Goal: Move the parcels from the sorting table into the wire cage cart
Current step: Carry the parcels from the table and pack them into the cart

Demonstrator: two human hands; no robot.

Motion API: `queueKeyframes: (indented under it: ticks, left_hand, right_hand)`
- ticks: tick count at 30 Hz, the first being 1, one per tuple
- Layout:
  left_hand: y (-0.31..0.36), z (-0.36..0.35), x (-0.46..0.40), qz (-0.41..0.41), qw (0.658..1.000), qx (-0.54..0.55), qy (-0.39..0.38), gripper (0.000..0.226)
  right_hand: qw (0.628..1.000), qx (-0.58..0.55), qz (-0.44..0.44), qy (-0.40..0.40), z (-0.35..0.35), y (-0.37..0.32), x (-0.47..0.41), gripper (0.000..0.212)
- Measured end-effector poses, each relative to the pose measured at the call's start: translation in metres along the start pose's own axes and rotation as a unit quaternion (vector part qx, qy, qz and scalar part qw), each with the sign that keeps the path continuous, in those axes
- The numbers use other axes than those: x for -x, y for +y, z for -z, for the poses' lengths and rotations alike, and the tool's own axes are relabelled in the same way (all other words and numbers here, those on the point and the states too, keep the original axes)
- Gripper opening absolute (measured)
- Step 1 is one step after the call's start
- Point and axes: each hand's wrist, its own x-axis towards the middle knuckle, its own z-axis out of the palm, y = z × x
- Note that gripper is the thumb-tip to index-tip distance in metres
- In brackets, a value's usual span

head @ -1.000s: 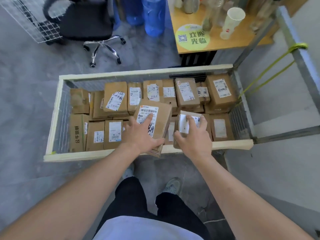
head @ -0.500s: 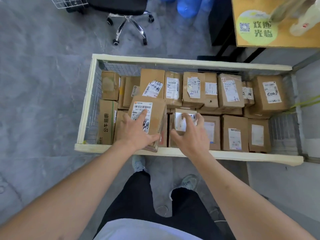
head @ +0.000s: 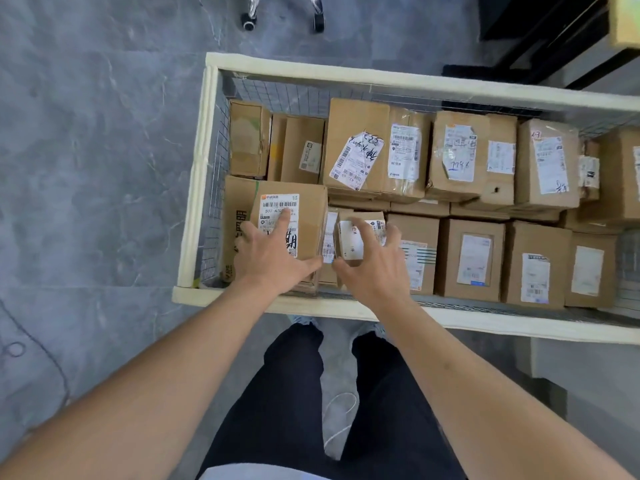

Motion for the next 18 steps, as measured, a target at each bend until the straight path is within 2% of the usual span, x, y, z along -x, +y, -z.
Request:
queueKeyframes:
  ticks: [4,13,16,18]
  left_hand:
    - [-0.011,-0.018,-0.023,0.029,0.999,-0.008,-0.009,0.123]
    - [-0.029,-0.058,-0.039,0.012,0.998,-0.034,-0.043,0.134]
    - [-0.036,-0.064,-0.038,-0.002,0.999,-0.024,-0.030,0.134]
    - [-0.037,-0.065,-0.040,-0.016,0.999,-0.035,-0.010,0.134]
  right_hand:
    - [0.999,-0.032,-0.021,-0.028,-0.028,0.004,-0.028,0.071]
    - [0.996,-0.022,-0.030,-0.078,-0.090,0.008,-0.064,0.072]
    - [0.994,-0.047,-0.019,-0.102,-0.097,0.014,-0.063,0.065]
    - [0.993,-0.039,-0.003,-0.115,-0.098,0.018,-0.061,0.070]
